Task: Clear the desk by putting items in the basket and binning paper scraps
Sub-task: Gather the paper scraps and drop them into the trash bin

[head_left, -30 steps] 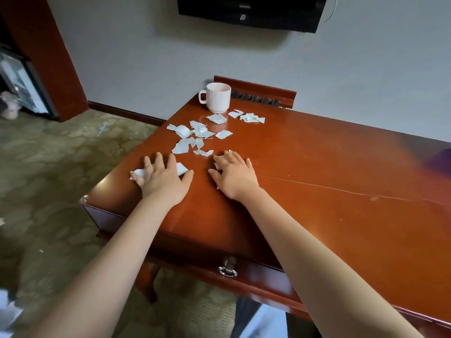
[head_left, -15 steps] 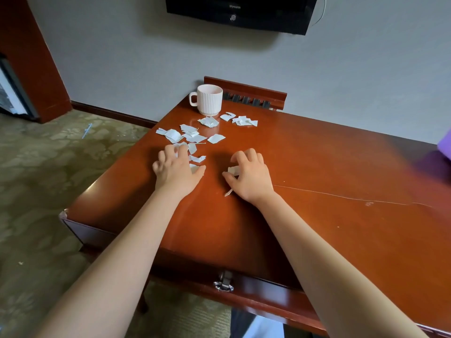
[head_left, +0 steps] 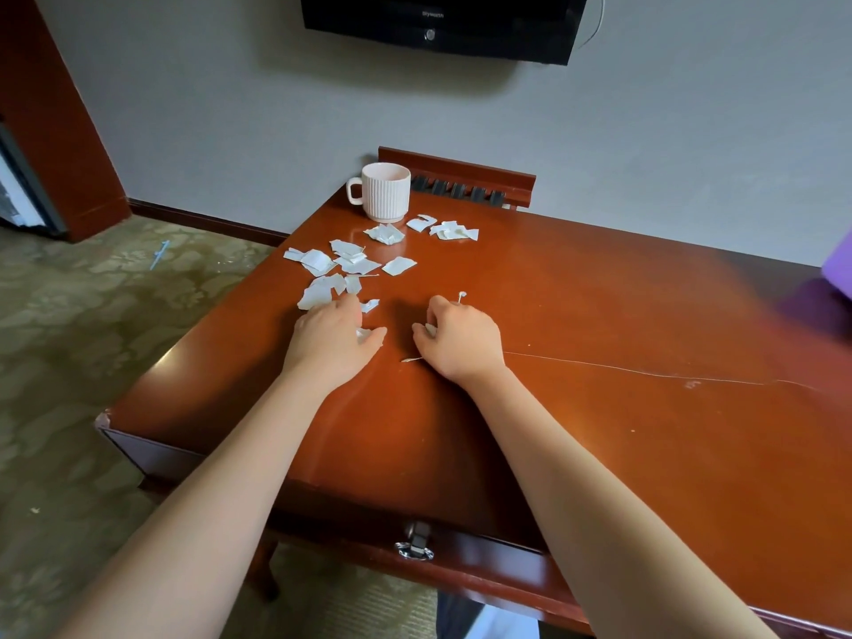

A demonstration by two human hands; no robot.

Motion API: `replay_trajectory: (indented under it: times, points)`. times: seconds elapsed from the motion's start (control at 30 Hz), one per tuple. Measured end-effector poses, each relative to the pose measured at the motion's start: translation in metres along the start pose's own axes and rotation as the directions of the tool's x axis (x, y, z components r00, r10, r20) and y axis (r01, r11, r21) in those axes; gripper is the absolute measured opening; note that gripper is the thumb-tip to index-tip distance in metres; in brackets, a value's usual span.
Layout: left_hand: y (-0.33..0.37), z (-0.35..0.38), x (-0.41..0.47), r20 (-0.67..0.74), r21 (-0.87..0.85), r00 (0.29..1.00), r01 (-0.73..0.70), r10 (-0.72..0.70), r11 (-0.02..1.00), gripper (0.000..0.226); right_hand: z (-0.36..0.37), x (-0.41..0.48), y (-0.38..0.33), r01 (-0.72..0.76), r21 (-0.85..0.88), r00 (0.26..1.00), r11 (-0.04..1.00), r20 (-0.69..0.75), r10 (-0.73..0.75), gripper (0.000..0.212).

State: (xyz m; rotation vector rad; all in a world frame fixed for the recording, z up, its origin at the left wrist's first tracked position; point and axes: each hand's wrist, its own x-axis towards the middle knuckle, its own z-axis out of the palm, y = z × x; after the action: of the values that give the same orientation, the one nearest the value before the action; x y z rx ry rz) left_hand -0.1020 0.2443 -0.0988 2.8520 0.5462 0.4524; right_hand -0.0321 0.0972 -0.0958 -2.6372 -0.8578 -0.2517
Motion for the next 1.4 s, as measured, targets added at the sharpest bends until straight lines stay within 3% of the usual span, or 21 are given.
replay_trajectory:
  times: [0.17, 0.33, 0.5, 0.63, 0.8, 0.97, 1.13, 1.23, 1.4]
  points:
    - [0.004, 0.0, 0.0, -0.011, 0.088, 0.999, -0.032, 0.033, 0.996, 0.037, -0.001, -0.002, 0.0, -0.015, -0.032, 1.0, 0.999, 0.009, 0.015, 0.034]
    - [0.003, 0.004, 0.001, -0.045, 0.114, 0.995, -0.087, 0.093, 0.99, 0.039, -0.01, -0.005, 0.001, -0.176, 0.191, 0.978, 0.966, -0.078, 0.194, 0.041]
    - [0.004, 0.003, -0.004, -0.06, 0.126, 0.995, -0.077, 0.085, 0.989, 0.042, -0.019, -0.008, 0.003, -0.316, 0.575, 0.895, 0.754, -0.082, 0.438, 0.045]
    - [0.007, 0.0, -0.006, -0.046, 0.112, 0.997, -0.059, 0.065, 0.992, 0.042, -0.025, -0.012, 0.004, -0.342, 0.7, 0.862, 0.627, -0.032, 0.506, 0.041]
    - [0.019, -0.004, -0.011, 0.003, -0.055, 0.999, 0.054, -0.054, 0.997, 0.054, -0.041, -0.025, 0.007, -0.348, 0.785, 0.845, 0.513, 0.026, 0.534, 0.055]
    - [0.067, -0.004, -0.03, -0.009, -0.422, 0.993, 0.101, -0.116, 0.901, 0.053, -0.065, -0.05, 0.024, -0.358, 0.836, 0.791, 0.416, 0.035, 0.611, 0.051]
    - [0.133, -0.007, -0.05, -0.018, -0.571, 0.998, 0.036, -0.056, 0.82, 0.052, -0.095, -0.089, 0.057, -0.345, 0.887, 0.708, 0.305, 0.033, 0.705, 0.025]
    - [0.173, -0.005, -0.065, -0.018, -0.608, 1.0, -0.018, 0.009, 0.794, 0.053, -0.114, -0.116, 0.083, -0.326, 0.911, 0.636, 0.252, 0.014, 0.772, 0.035]
    - [0.244, 0.003, -0.092, 0.004, -0.645, 0.99, -0.103, 0.139, 0.757, 0.052, -0.151, -0.168, 0.129, -0.276, 0.941, 0.505, 0.194, -0.029, 0.862, 0.03]
